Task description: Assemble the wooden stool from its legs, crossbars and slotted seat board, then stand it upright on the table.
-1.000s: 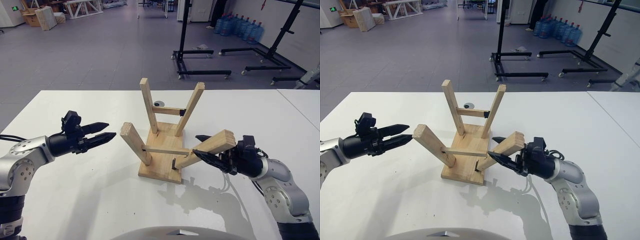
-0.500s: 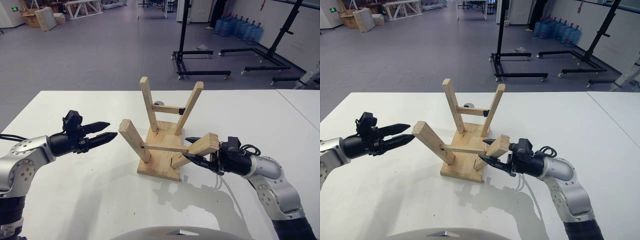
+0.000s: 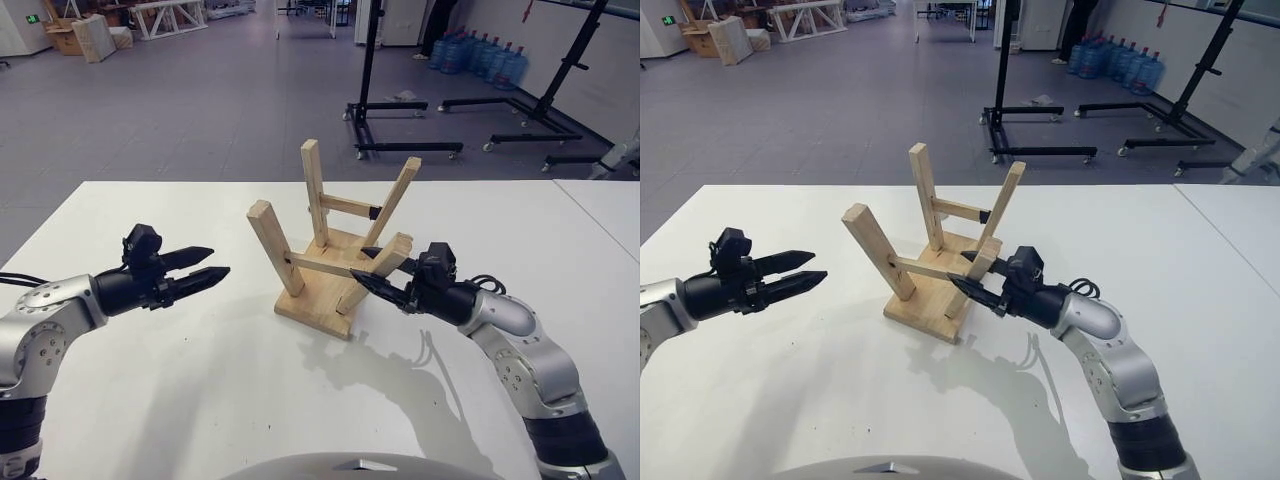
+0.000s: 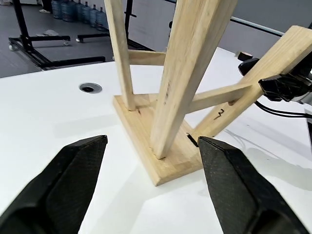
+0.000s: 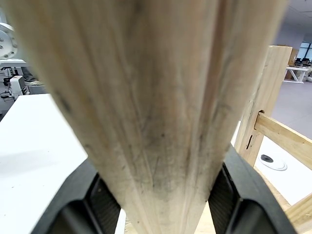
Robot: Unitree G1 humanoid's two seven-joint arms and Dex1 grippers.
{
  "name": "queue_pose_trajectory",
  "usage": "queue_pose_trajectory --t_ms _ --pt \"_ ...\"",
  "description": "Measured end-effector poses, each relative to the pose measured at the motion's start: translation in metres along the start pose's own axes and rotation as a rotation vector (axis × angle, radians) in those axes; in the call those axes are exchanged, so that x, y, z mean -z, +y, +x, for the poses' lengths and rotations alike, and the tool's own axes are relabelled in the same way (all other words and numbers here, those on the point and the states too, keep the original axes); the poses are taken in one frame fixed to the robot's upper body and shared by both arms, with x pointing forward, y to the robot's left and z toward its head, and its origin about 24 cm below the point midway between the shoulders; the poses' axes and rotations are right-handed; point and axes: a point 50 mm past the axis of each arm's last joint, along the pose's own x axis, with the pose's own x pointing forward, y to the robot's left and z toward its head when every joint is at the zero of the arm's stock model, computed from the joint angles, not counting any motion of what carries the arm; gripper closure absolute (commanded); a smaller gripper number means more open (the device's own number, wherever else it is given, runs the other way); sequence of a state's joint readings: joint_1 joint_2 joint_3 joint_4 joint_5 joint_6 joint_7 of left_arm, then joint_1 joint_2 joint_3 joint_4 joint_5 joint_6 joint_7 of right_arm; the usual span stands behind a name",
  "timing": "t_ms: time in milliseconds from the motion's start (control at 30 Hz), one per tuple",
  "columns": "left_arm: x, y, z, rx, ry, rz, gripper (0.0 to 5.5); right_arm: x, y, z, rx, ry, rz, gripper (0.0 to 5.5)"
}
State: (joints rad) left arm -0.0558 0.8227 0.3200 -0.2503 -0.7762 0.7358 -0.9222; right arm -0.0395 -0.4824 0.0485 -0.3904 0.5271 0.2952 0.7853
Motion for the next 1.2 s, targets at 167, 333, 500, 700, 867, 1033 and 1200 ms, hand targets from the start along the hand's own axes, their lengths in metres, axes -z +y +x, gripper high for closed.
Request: queue_pose_trajectory --t_ms 167,333,500,700,867,1033,1200 --pt "-0.048 0.009 -0.015 -0.066 -0.166 0.058 2.11 0.0 0.001 0.002 0.006 -0.002 0.005 3.43" --pt "-0.142 -0.016 -0.018 0.097 -0.622 0.026 2.11 0.0 0.002 0.004 0.006 -0.009 0.007 3.43" --pt "-0.198 -0.055 0.05 0.283 -0.886 -0.291 2.11 -0.002 0.003 0.008 0.004 -0.019 0.003 3.43" --pt "-0.178 -0.087 0.11 0.452 -0.803 -1.021 2.11 0.0 0.003 0.013 -0.005 -0.02 0.006 3.43" --pt "-0.107 -0.084 0.14 0.164 -0.495 -1.338 2.11 0.001 0.0 0.015 0.002 -0.024 0.005 3.43" --pt "-0.082 -0.092 0.151 0.11 -0.283 -1.299 2.11 0.003 -0.003 0.019 0.013 -0.028 0.003 3.43" --pt "-0.069 -0.091 0.152 0.089 -0.209 -1.268 2.11 0.003 -0.004 0.025 0.011 -0.031 -0.001 3.43"
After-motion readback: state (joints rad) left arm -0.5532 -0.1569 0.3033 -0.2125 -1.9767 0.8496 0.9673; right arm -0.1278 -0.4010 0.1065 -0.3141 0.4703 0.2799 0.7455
